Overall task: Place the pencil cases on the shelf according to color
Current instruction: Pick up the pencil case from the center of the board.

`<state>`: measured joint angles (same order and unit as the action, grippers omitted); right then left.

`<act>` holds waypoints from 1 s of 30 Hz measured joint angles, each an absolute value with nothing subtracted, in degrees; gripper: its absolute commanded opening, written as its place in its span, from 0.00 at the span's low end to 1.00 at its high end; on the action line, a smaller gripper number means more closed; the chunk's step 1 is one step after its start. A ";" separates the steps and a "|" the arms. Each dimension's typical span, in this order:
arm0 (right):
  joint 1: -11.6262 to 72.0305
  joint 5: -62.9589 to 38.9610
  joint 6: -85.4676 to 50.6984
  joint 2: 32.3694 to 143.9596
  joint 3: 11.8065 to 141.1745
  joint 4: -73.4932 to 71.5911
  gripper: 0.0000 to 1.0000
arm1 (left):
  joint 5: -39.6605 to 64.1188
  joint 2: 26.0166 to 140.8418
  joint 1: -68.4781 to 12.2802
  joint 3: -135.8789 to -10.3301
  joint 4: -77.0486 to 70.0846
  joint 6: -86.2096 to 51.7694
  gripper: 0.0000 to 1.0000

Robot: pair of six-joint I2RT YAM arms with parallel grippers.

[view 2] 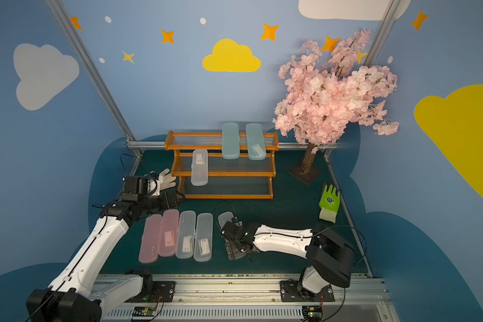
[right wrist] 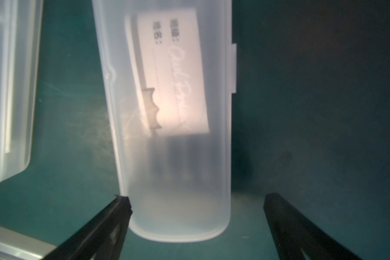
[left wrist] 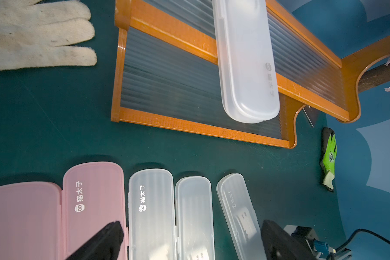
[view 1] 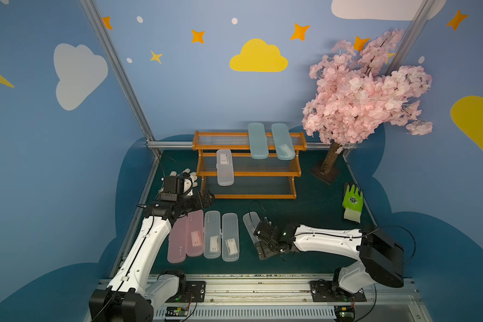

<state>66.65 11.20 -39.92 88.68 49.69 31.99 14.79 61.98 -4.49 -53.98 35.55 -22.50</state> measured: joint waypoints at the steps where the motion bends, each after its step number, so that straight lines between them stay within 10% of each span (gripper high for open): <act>1: 66.74 10.92 -39.59 88.77 49.58 31.46 0.99 | 14.79 61.98 -4.49 -53.98 35.55 -22.50 1.00; 10: 68.42 10.81 -39.07 93.32 50.39 30.28 0.94 | 14.79 62.04 -4.51 -53.98 35.57 -22.50 1.00; 20: 72.36 16.10 -44.86 94.15 51.55 31.24 0.59 | 14.83 62.06 -6.02 -53.98 34.81 -24.47 1.00; 30: 72.73 23.75 -46.48 89.86 59.70 43.57 0.55 | 12.58 65.08 -7.11 -59.35 33.06 -24.82 1.00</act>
<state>72.73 23.75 -46.48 89.86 59.70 43.57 12.58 65.08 -7.11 -59.35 33.06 -24.82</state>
